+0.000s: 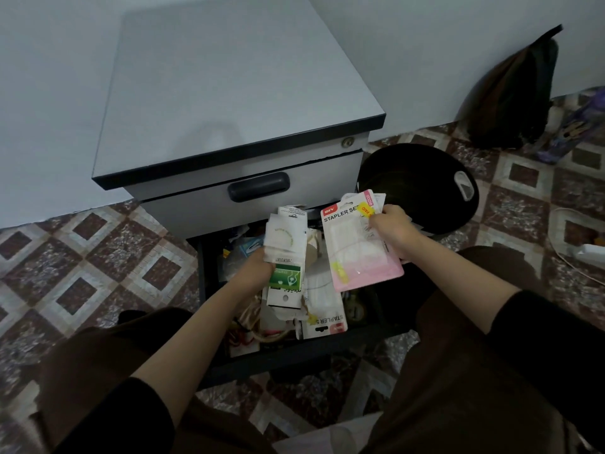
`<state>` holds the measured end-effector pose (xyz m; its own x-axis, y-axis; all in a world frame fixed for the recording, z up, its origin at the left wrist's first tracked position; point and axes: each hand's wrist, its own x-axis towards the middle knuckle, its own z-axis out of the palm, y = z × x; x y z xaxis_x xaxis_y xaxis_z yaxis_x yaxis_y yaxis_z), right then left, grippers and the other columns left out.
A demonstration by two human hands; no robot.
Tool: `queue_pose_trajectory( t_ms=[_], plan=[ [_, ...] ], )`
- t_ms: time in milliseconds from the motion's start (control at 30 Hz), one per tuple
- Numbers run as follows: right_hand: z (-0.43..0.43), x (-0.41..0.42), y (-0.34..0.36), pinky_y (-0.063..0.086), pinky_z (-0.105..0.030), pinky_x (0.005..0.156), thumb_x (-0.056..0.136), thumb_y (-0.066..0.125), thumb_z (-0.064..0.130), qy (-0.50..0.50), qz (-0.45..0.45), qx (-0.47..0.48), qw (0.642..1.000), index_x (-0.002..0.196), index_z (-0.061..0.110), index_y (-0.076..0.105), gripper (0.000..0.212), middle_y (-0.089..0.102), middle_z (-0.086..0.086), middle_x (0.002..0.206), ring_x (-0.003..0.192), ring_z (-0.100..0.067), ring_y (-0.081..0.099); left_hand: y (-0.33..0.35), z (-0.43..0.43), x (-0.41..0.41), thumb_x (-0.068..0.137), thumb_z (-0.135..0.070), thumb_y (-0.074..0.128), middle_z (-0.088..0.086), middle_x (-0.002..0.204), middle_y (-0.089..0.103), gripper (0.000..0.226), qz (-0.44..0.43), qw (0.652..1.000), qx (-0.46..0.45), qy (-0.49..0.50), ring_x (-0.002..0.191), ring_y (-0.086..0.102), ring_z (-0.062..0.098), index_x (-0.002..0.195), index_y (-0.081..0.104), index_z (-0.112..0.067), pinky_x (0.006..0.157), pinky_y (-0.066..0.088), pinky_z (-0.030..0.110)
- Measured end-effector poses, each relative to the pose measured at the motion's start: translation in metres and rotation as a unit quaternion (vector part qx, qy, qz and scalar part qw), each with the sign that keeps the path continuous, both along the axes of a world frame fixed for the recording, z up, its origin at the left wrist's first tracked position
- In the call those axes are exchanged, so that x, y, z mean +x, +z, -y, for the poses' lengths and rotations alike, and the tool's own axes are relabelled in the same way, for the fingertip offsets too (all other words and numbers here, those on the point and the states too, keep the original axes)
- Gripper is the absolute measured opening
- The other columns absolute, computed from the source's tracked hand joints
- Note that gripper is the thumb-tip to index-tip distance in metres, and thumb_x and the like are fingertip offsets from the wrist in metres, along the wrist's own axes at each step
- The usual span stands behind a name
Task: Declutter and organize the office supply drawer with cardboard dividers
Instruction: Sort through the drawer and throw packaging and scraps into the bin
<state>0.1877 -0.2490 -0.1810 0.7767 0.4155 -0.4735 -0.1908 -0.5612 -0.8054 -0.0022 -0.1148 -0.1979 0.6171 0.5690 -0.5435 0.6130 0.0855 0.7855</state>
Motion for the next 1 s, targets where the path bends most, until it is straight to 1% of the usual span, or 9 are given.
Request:
queue_pose_trajectory(
  t_ms=[100,200,300,400,467,633,833,900,1000],
  plan=[
    [0.012,0.010,0.012,0.052,-0.039,0.085,0.091,0.041,0.001,0.002,-0.001,0.004,1.000,0.109,-0.002,0.059,0.026,0.063,-0.013,0.107,0.098,-0.029,0.062,0.008,0.009,0.009,0.088,0.014,0.033,0.011,0.102,0.063,0.037,0.011,1.000,0.009,-0.026,0.094,0.061,0.025,0.098,0.055,-0.014,0.091,0.049,0.040],
    [0.028,0.025,0.023,0.052,-0.047,0.089,0.090,0.042,0.000,-0.006,0.006,0.015,1.000,0.107,-0.005,0.062,0.026,0.065,-0.020,0.108,0.099,-0.033,0.063,0.016,0.021,0.022,0.088,0.013,0.033,0.008,0.097,0.062,0.035,0.015,0.999,0.008,-0.047,0.089,0.061,0.020,0.094,0.056,-0.012,0.079,0.049,0.031],
    [0.046,0.041,0.038,0.052,-0.042,0.086,0.089,0.043,-0.001,-0.025,0.035,0.020,0.999,0.115,-0.004,0.057,0.029,0.062,-0.020,0.113,0.101,-0.032,0.061,0.022,0.032,0.040,0.089,0.014,0.033,0.012,0.103,0.060,0.033,0.007,0.999,0.006,-0.049,0.086,0.059,0.019,0.110,0.052,-0.005,0.069,0.048,0.025],
    [0.066,0.057,0.048,0.048,-0.033,0.081,0.092,0.046,0.005,-0.041,0.063,0.019,0.997,0.135,0.007,0.035,0.045,0.054,-0.006,0.112,0.099,-0.022,0.055,0.024,0.041,0.061,0.091,0.011,0.035,0.015,0.120,0.056,0.036,-0.008,0.998,0.004,-0.056,0.096,0.056,0.022,0.125,0.044,0.001,0.079,0.046,0.030],
    [0.079,0.067,0.053,0.044,-0.030,0.080,0.093,0.045,0.003,-0.053,0.077,0.019,0.995,0.139,0.008,0.028,0.050,0.050,-0.004,0.108,0.098,-0.019,0.052,0.027,0.048,0.077,0.092,0.008,0.037,0.012,0.121,0.056,0.037,-0.008,0.998,0.009,-0.063,0.097,0.056,0.021,0.127,0.042,0.001,0.080,0.046,0.030],
    [0.102,0.096,0.057,0.046,-0.037,0.094,0.091,0.046,0.002,-0.107,0.086,0.025,0.990,0.138,0.007,0.028,0.051,0.049,-0.009,0.124,0.114,-0.026,0.051,0.039,0.063,0.118,0.090,0.008,0.042,0.012,0.120,0.056,0.038,0.008,0.998,-0.002,-0.069,0.099,0.058,0.024,0.127,0.043,-0.001,0.076,0.048,0.030],
    [0.118,0.134,0.051,0.046,-0.034,0.090,0.093,0.047,0.006,-0.183,0.091,0.037,0.978,0.136,0.008,0.035,0.045,0.052,-0.008,0.123,0.109,-0.025,0.054,0.039,0.064,0.174,0.091,0.000,0.044,0.014,0.110,0.058,0.026,0.009,0.996,-0.008,-0.084,0.093,0.059,0.026,0.116,0.048,-0.005,0.073,0.049,0.033],
    [0.122,0.147,0.046,0.044,-0.034,0.092,0.093,0.047,0.007,-0.195,0.088,0.031,0.976,0.137,0.007,0.035,0.045,0.050,-0.008,0.127,0.113,-0.027,0.052,0.030,0.063,0.192,0.091,-0.002,0.044,0.010,0.095,0.060,0.013,0.007,0.996,0.010,-0.086,0.087,0.058,0.024,0.100,0.053,-0.006,0.072,0.046,0.031],
    [0.127,0.165,0.033,0.040,-0.028,0.083,0.094,0.045,0.006,-0.219,0.076,0.026,0.972,0.135,0.007,0.037,0.041,0.049,-0.007,0.121,0.107,-0.023,0.050,0.014,0.065,0.219,0.092,-0.006,0.045,0.012,0.081,0.057,0.012,-0.018,0.996,-0.003,-0.085,0.074,0.054,0.025,0.084,0.053,-0.006,0.067,0.041,0.032]
  ],
)
